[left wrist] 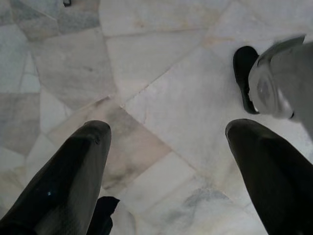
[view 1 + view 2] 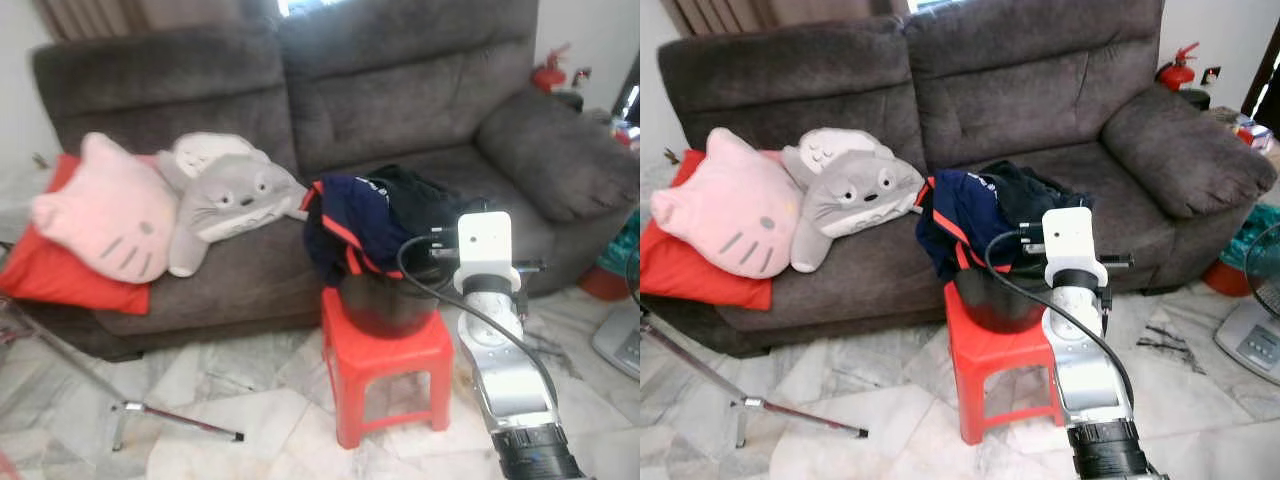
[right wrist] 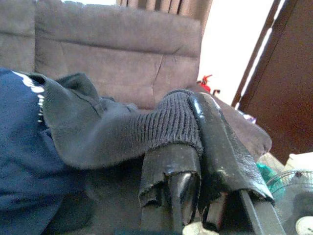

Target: Hang hanger

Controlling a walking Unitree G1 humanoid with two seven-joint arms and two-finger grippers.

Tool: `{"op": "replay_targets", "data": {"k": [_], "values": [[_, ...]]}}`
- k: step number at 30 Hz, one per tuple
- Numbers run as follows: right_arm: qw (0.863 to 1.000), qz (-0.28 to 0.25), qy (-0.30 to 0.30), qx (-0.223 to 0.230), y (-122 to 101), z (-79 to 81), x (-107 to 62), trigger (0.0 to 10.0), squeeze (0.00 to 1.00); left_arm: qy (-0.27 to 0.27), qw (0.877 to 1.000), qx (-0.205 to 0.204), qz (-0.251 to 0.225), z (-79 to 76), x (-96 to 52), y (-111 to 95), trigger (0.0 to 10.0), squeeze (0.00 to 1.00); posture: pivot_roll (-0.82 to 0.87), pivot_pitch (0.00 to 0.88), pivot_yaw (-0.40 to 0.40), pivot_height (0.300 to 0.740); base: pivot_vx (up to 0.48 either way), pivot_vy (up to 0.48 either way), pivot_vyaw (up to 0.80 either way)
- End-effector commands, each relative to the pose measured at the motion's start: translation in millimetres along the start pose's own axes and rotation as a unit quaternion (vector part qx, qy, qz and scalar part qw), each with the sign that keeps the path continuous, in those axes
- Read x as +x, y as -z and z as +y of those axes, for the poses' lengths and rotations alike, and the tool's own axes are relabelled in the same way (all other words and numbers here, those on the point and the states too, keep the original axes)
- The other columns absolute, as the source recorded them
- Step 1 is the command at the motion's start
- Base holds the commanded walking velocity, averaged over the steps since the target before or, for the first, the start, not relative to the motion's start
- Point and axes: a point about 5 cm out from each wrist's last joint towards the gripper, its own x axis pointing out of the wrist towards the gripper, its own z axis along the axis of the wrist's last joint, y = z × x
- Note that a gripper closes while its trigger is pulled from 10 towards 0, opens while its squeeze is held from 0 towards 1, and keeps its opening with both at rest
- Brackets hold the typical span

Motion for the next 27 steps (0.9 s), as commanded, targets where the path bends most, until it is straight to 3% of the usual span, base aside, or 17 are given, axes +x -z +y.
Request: {"op": "replay_targets", "data": {"k": [1, 8, 27], "values": [[1.0, -0.009, -0.003, -0.001, -5, 4.2, 0.5, 10.0, 0.0, -0.011, 1.0, 0.001, -0.001, 8.6, -0.3, -1, 10.0, 0.0, -0.2, 0.0, 0.161, 0.74, -0.274, 0.0, 0.0], [1.0, -0.012, -0.002, -0.003, -5, 7.2, 0.7, 10.0, 0.0, -0.01, 1.0, 0.001, 0.0, 8.6, -0.4, 0, 10.0, 0.0, -0.19, 0.0, 0.159, 0.74, -0.275, 0.0, 0.0], [0.998, -0.026, 0.043, -0.028, -8, -5.3, 6.0, 10.0, 0.0, -0.007, 1.0, 0.008, 0.001, 8.2, -0.7, 0, 10.0, 0.0, -0.2, 0.0, 0.163, 0.74, -0.275, 0.0, 0.0]]}}
